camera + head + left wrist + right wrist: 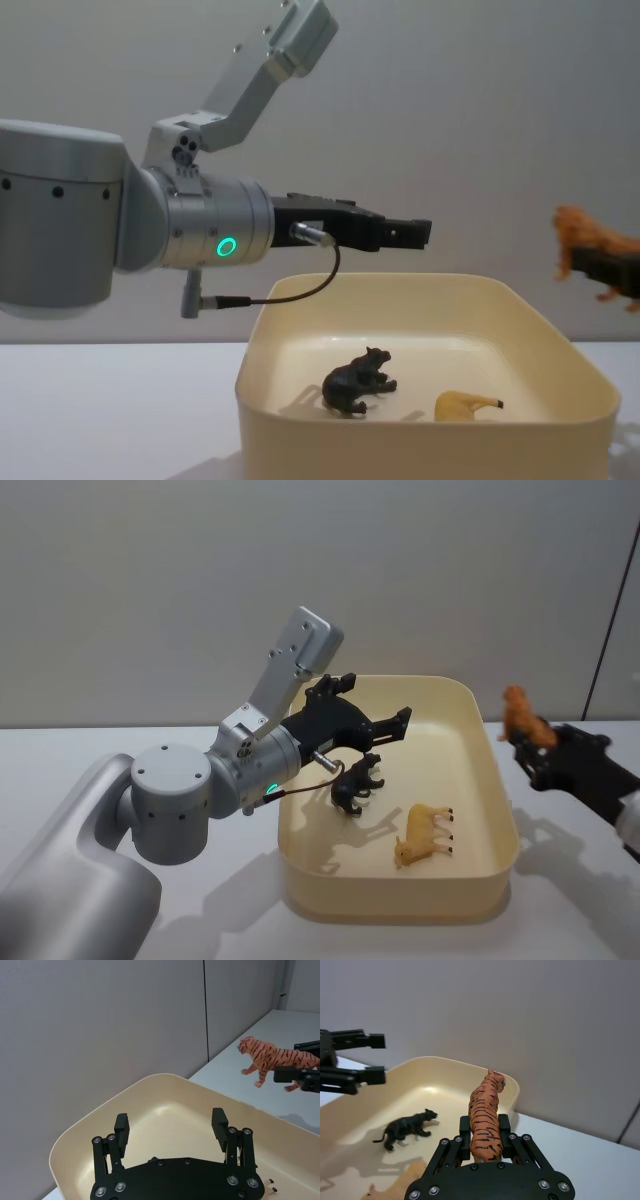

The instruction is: Pick up the toy alternately with two hands and place it into the central storage box.

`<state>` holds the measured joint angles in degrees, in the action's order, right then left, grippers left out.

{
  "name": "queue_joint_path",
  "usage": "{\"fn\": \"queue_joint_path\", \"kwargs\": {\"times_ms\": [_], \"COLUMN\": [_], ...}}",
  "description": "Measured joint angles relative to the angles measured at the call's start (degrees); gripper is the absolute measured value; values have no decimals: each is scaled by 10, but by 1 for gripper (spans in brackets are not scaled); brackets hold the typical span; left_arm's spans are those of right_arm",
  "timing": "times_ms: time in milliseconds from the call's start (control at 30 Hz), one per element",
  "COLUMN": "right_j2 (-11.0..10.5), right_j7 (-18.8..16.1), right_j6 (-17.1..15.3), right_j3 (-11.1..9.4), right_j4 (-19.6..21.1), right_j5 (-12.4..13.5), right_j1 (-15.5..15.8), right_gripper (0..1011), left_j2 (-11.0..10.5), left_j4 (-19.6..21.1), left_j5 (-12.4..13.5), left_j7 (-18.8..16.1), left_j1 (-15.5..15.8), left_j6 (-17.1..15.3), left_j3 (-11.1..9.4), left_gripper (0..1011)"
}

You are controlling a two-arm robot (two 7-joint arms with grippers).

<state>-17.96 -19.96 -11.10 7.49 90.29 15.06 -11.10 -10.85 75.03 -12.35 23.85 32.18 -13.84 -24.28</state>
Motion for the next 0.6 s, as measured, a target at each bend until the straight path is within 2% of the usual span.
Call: {"fn": "queue_joint_path", "kwargs": {"times_ms": [267,400,567,600], "right_j2": [29,39,49,50], "right_j7": [-49,-64,-78,-80], "right_j6": [-12,-15,-18,-19], "right_j3": [24,32,40,41], "right_j4": [-44,-61,-78,-80], "right_j5": [-23,-32,-40,-41], "right_j1": [-58,-78,-97,-100], "right_gripper": [310,382,579,588], "left_j2": [0,0,0,0], "left_j4": [0,0,0,0], "left_j5": [0,0,0,0], "left_j7": [0,0,0,0], "left_j1": [0,0,0,0], "left_j6": [0,0,0,0], "left_j3": [0,0,0,0], "left_gripper": [1001,1001,1001,1001]}}
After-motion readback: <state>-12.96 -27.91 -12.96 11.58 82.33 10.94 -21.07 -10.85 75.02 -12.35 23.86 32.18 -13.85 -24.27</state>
